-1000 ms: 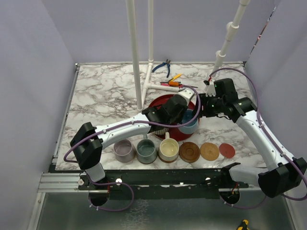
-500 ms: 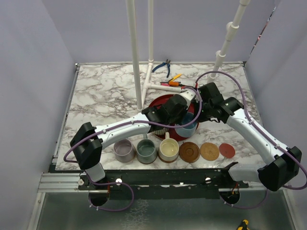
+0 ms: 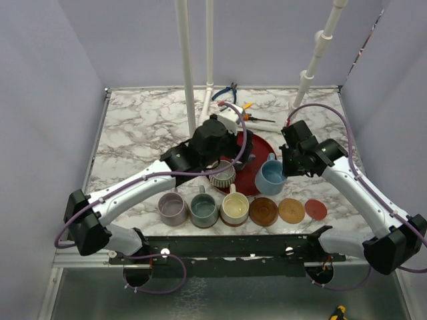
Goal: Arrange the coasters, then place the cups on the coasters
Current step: Place the cup on the coaster.
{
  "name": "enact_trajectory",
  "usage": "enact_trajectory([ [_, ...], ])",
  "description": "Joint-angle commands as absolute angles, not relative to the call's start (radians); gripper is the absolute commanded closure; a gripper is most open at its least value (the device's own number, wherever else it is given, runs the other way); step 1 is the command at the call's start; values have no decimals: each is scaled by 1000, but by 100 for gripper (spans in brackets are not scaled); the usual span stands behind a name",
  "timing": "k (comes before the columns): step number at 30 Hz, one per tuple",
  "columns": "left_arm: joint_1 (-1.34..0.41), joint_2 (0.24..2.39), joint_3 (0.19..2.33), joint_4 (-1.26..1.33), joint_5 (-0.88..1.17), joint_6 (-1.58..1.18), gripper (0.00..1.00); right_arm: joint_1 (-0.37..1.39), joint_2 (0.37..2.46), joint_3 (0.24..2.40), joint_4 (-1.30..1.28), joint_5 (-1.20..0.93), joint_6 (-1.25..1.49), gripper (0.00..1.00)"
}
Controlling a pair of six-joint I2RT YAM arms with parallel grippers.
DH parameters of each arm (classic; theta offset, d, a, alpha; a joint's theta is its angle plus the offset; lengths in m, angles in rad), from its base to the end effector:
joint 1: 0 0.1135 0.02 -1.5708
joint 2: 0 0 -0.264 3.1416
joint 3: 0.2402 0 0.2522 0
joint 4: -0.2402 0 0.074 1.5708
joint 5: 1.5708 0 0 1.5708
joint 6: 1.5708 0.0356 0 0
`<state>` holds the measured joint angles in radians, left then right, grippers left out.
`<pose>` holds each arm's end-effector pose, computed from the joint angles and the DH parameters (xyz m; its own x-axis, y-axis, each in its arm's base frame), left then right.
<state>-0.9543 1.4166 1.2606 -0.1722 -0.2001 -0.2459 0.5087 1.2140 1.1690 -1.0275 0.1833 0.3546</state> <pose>0.1988 -0.2683 0.3605 -0.3489 0.0798 -0.9337 0.6247 0.7625 -0.1683 0.2017 0.1050 0.3140 -0.8593 -0.0883 -0.5038 -0.1114 0.9937 0.0158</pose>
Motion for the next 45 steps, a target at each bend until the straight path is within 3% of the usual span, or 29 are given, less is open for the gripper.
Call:
enact_trajectory([
  [1, -842, 1319, 1192, -186, -119, -265, 5, 527, 1158, 1135, -1104, 206, 449, 99],
  [9, -550, 1190, 1191, -313, -55, -210, 1, 663, 1156, 1081, -1175, 241, 540, 99],
  [25, -302, 1075, 973, -173, -199, -280, 1, 727, 1081, 939, -1030, 293, 594, 99],
  [45, -258, 1044, 934, -162, -239, -272, 1, 803, 1158, 901, -979, 321, 635, 100],
])
